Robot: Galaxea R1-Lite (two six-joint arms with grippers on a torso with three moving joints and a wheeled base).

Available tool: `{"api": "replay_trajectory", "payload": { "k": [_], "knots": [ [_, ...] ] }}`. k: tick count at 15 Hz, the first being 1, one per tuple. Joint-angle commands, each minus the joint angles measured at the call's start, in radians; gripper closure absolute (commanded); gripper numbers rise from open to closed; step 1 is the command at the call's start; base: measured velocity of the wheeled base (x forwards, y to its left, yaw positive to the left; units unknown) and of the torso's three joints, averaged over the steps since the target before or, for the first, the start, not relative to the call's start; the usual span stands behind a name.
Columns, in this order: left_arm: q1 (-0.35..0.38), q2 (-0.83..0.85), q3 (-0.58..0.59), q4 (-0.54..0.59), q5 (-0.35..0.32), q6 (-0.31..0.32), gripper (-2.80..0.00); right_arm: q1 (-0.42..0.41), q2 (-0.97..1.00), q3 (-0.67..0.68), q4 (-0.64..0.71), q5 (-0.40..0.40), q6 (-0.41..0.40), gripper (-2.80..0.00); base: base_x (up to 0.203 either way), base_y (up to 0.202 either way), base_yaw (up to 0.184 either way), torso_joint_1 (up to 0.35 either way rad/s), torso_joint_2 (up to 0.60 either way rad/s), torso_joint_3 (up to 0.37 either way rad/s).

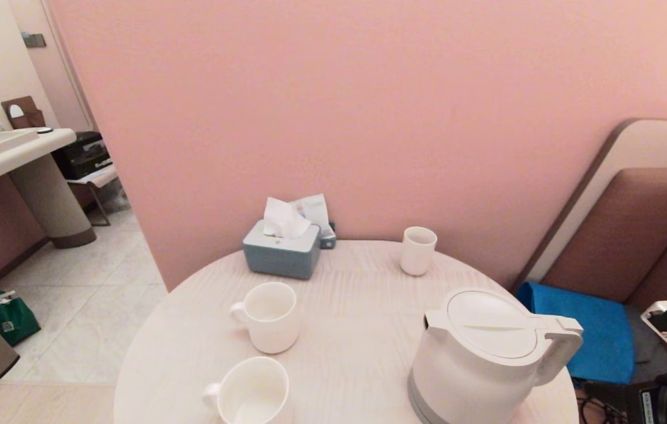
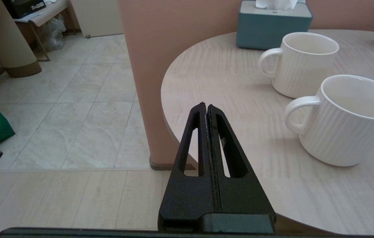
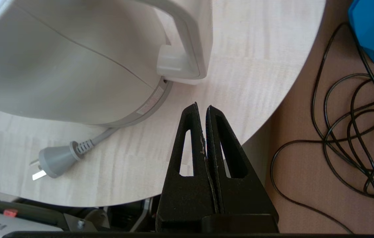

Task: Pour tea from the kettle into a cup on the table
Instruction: Pick up the kettle

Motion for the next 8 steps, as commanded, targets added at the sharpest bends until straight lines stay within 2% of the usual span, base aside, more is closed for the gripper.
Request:
{"api": "replay_trajectory", "payload": {
  "k": [1, 8],
  "knots": [
    [0.0, 0.0, 0.0, 0.0, 0.0, 0.0, 0.0, 0.001, 0.004, 0.003, 0.0, 0.002, -0.002, 0.0, 0.0, 0.0, 0.0, 0.0, 0.0, 0.0],
    [0.0, 0.001, 0.0, 0.0, 0.0, 0.0, 0.0, 0.009, 0.04, -0.016, -0.007, 0.034, 0.0, 0.0, 0.0, 0.0, 0.0, 0.0, 0.0, 0.0]
  ]
}}
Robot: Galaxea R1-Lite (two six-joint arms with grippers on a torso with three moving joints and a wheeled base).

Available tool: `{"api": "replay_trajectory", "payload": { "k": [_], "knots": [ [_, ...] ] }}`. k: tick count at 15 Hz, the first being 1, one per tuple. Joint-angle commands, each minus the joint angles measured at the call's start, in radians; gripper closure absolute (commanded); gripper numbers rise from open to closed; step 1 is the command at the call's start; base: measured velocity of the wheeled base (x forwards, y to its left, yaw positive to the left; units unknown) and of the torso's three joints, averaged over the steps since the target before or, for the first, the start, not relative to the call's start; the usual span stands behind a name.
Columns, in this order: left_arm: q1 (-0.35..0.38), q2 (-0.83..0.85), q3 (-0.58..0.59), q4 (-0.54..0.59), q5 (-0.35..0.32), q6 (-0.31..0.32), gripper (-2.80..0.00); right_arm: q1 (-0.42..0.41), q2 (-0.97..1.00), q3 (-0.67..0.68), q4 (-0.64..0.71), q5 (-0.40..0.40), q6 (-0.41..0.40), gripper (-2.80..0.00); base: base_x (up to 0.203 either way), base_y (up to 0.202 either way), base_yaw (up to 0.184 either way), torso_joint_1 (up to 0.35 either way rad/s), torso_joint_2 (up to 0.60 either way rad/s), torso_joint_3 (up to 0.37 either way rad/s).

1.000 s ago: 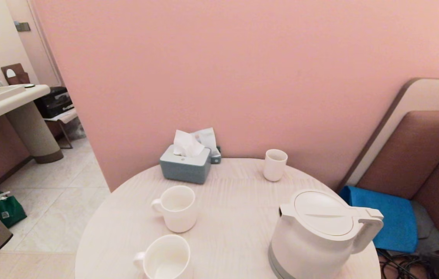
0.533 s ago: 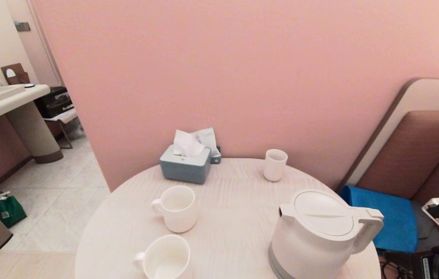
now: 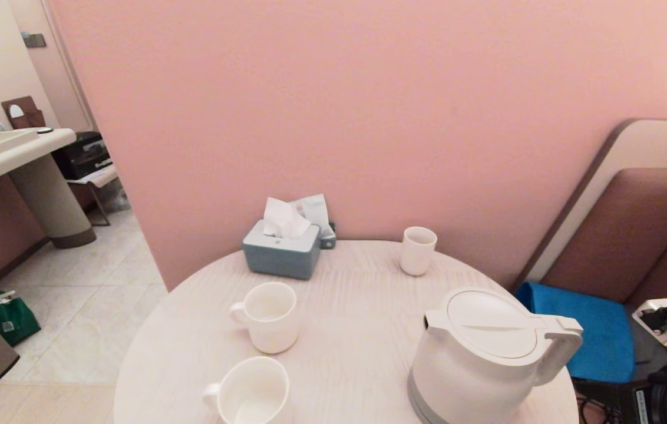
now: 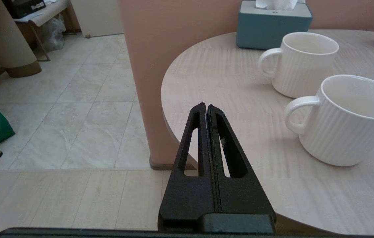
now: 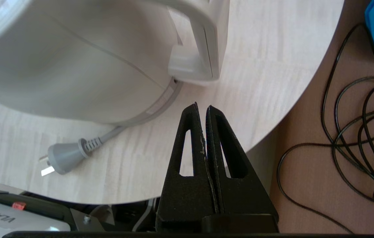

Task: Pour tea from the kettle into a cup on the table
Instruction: Pick up the kettle

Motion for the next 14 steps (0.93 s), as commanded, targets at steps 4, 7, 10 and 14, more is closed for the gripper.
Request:
{"api": "replay_trajectory", "payload": {
  "k": [4, 7, 10, 14],
  "knots": [
    [0.0, 0.0, 0.0, 0.0, 0.0, 0.0, 0.0, 0.001, 0.017, 0.0, 0.001, 0.002, 0.0, -2.8, 0.0, 0.0, 0.0, 0.0, 0.0, 0.0],
    [0.0, 0.001, 0.0, 0.0, 0.0, 0.0, 0.0, 0.001, 0.012, 0.001, 0.001, 0.006, -0.001, -2.8, 0.0, 0.0, 0.0, 0.0, 0.0, 0.0],
    [0.0, 0.0, 0.0, 0.0, 0.0, 0.0, 0.0, 0.021, -0.034, 0.057, -0.001, 0.007, 0.002, -2.8, 0.0, 0.0, 0.0, 0.0, 0.0, 0.0],
    [0.0, 0.0, 0.0, 0.0, 0.0, 0.0, 0.0, 0.025, -0.018, 0.117, -0.135, 0.015, 0.006, -2.8, 0.0, 0.0, 0.0, 0.0, 0.0, 0.0]
  ]
}}
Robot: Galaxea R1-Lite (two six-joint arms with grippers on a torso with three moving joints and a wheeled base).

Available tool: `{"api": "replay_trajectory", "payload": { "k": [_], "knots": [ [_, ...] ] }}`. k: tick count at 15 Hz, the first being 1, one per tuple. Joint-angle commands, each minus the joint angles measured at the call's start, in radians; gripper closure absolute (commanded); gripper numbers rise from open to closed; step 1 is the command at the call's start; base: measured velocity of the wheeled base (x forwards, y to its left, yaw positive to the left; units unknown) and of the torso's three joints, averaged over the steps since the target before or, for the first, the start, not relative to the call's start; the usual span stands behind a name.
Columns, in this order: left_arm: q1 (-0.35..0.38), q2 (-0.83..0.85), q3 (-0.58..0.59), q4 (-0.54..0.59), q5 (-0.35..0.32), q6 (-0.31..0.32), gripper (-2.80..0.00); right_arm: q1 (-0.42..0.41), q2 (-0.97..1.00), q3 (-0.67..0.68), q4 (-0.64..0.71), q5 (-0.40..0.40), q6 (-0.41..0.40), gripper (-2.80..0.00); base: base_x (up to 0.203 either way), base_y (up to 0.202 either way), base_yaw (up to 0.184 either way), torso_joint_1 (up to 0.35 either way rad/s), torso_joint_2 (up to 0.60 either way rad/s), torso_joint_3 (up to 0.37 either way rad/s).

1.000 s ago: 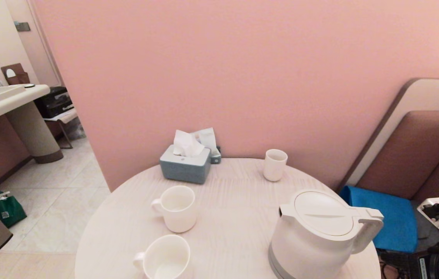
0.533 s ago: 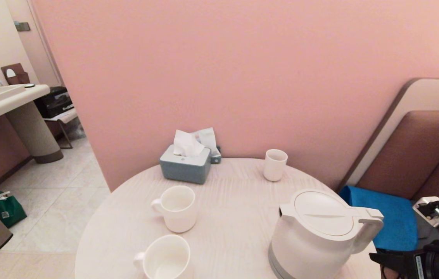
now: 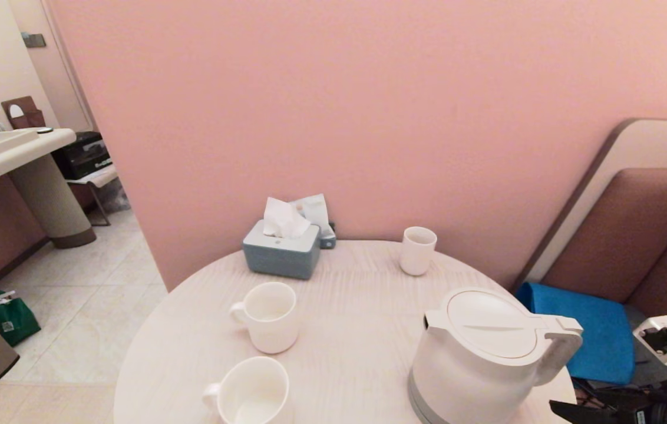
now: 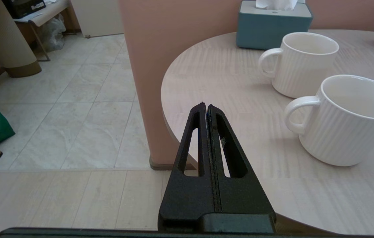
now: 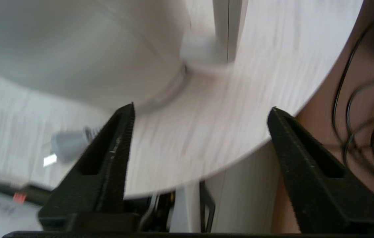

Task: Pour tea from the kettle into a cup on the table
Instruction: Pick up the kettle

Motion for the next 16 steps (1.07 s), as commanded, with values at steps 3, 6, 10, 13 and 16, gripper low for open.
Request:
{"api": "replay_trajectory", "payload": {
  "k": [3, 6, 10, 13, 16],
  "knots": [
    [0.0, 0.0, 0.0, 0.0, 0.0, 0.0, 0.0, 0.0, 0.059, 0.018, -0.092, -0.001, 0.002, -2.8, 0.0, 0.0, 0.0, 0.0, 0.0, 0.0],
    [0.0, 0.0, 0.0, 0.0, 0.0, 0.0, 0.0, -0.004, 0.106, 0.015, -0.158, -0.058, 0.002, -2.8, 0.0, 0.0, 0.0, 0.0, 0.0, 0.0],
    [0.0, 0.0, 0.0, 0.0, 0.0, 0.0, 0.0, -0.008, 0.102, 0.015, -0.16, -0.095, 0.001, -2.8, 0.0, 0.0, 0.0, 0.0, 0.0, 0.0],
    [0.0, 0.0, 0.0, 0.0, 0.0, 0.0, 0.0, -0.008, 0.138, 0.013, -0.167, -0.096, 0.002, -2.8, 0.0, 0.0, 0.0, 0.0, 0.0, 0.0],
    [0.0, 0.0, 0.0, 0.0, 0.0, 0.0, 0.0, -0.008, 0.219, 0.006, -0.258, -0.125, 0.01, -2.8, 0.0, 0.0, 0.0, 0.0, 0.0, 0.0]
  ]
}}
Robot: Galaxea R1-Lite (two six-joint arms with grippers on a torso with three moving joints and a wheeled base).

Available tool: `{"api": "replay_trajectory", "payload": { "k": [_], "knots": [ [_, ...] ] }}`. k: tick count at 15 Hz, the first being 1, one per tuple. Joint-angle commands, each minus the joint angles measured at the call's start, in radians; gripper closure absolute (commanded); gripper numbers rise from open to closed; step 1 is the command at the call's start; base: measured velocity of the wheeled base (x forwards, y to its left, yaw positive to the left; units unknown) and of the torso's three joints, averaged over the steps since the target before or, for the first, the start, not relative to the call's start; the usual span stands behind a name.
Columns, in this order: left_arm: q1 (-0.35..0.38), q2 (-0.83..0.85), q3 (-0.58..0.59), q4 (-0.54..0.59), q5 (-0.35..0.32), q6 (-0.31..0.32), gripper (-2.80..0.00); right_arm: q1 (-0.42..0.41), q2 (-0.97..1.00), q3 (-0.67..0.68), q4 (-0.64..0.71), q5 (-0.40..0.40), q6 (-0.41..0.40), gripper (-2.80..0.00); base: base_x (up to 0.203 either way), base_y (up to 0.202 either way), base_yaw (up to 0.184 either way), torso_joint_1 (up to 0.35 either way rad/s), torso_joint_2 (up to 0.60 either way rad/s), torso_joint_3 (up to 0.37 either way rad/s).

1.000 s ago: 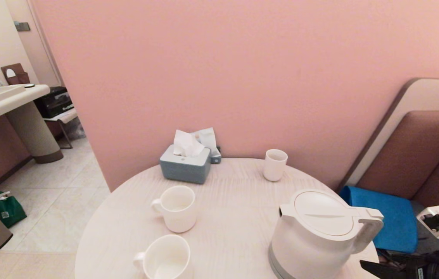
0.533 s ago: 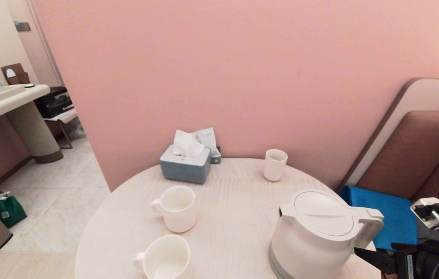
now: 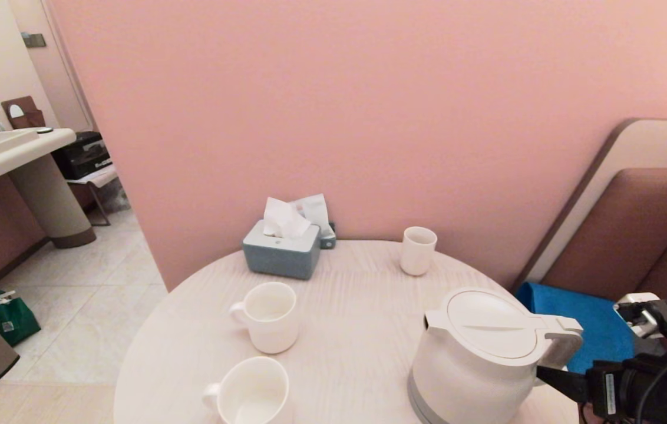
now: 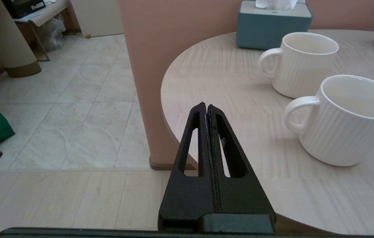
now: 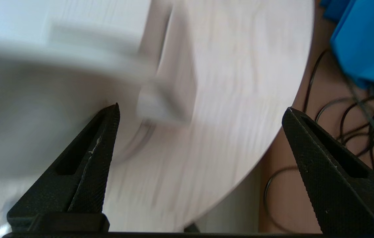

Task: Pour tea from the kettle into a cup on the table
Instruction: Pick up the kettle

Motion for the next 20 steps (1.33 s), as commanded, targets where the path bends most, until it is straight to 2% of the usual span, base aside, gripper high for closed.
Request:
{"api": "replay_trajectory", "payload": {
  "k": [1, 4, 8, 12, 18, 19, 20],
  "knots": [
    [0.0, 0.0, 0.0, 0.0, 0.001, 0.0, 0.0, 0.001, 0.07, -0.005, -0.039, -0.003, 0.001, -2.8, 0.0, 0.0, 0.0, 0.0, 0.0, 0.0],
    [0.0, 0.001, 0.0, 0.0, 0.001, 0.0, 0.0, 0.001, 0.15, -0.011, -0.136, -0.042, 0.001, -2.8, 0.0, 0.0, 0.0, 0.0, 0.0, 0.0],
    [0.0, 0.001, 0.0, 0.0, 0.001, 0.0, 0.0, 0.001, 0.186, -0.012, -0.158, -0.042, 0.004, -2.8, 0.0, 0.0, 0.0, 0.0, 0.0, 0.0],
    [0.0, 0.0, 0.0, 0.0, 0.001, 0.0, 0.0, 0.001, 0.252, -0.01, -0.269, -0.045, 0.006, -2.8, 0.0, 0.0, 0.0, 0.0, 0.0, 0.0],
    [0.0, 0.001, 0.0, 0.0, 0.001, 0.0, 0.0, 0.001, 0.244, -0.003, -0.27, -0.045, 0.024, -2.8, 0.0, 0.0, 0.0, 0.0, 0.0, 0.0],
    [0.0, 0.001, 0.0, 0.0, 0.001, 0.0, 0.0, 0.001, 0.24, -0.003, -0.271, -0.045, 0.024, 0.0, 0.0, 0.0, 0.0, 0.0, 0.0, 0.0],
    [0.0, 0.0, 0.0, 0.0, 0.001, 0.0, 0.0, 0.001, 0.234, -0.003, -0.271, -0.045, 0.027, 0.0, 0.0, 0.0, 0.0, 0.0, 0.0, 0.0]
  ]
}}
